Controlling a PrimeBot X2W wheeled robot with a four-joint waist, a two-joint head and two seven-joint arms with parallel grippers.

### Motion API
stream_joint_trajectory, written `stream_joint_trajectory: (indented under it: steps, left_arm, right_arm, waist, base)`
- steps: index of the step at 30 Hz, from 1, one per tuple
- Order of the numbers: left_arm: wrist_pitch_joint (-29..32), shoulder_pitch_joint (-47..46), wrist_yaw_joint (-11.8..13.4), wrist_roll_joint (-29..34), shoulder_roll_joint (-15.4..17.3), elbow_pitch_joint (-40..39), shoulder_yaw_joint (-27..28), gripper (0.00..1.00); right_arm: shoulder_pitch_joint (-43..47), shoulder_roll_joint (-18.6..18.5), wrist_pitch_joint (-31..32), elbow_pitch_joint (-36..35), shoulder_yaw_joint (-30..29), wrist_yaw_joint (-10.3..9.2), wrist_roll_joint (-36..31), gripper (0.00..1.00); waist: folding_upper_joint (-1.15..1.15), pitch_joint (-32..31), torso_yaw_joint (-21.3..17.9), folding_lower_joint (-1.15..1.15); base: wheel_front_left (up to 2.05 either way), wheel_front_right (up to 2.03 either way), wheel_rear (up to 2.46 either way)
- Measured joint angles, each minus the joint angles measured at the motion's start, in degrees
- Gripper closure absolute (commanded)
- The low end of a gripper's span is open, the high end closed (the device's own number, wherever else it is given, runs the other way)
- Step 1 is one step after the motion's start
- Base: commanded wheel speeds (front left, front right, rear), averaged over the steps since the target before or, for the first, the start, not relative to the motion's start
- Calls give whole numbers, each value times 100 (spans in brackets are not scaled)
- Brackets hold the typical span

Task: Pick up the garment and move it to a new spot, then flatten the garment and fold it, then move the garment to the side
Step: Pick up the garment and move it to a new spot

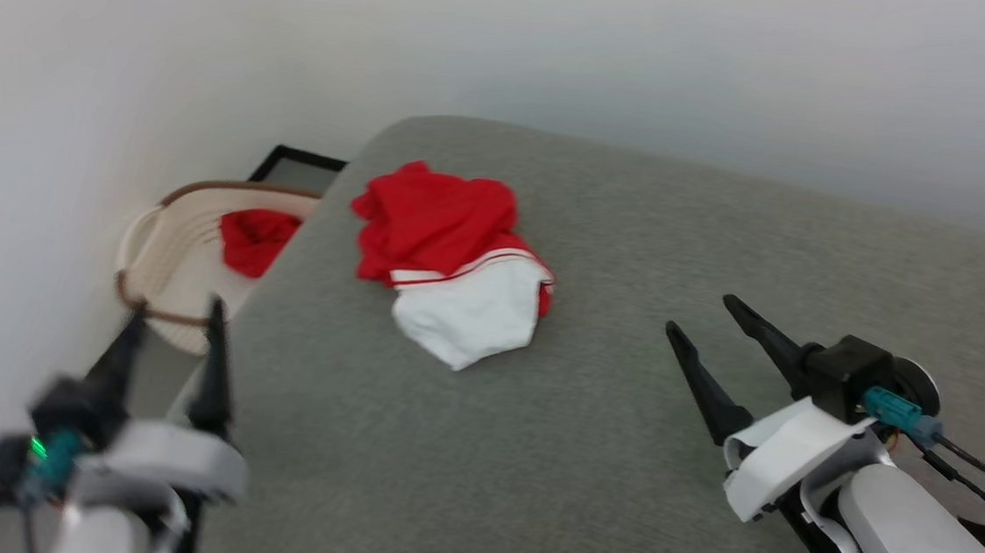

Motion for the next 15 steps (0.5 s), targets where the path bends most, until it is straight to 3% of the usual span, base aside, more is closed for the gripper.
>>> stream_joint_trajectory:
  steps: [5, 9, 12, 15]
  left_arm:
    - [221, -918, -21, -283, 542, 425, -169, 0]
    - [557, -1510, -23, -1122, 942, 1072, -480, 0]
    - [802, -1693, -29, -1463, 1418, 1668, -884, 0]
    - [1371, -1851, -29, -2173, 1580, 2209, -1166, 0]
  right_arm:
    - [-123, 12, -14, -160, 240, 0, -46, 0]
    - [-158, 98, -13, -231, 367, 0, -16, 0]
    - [-124, 183, -13, -258, 445, 0, 10, 0]
    - [-89, 201, -13, -264, 539, 0, 15, 0]
  waist:
    - [0, 109, -513, 0]
    - [0, 272, -1035, 0]
    - [0, 417, -1478, 0]
    - [0, 535, -1900, 0]
  base:
    - [0, 0, 0]
    - [0, 0, 0]
    - [0, 0, 0]
    - [0, 0, 0]
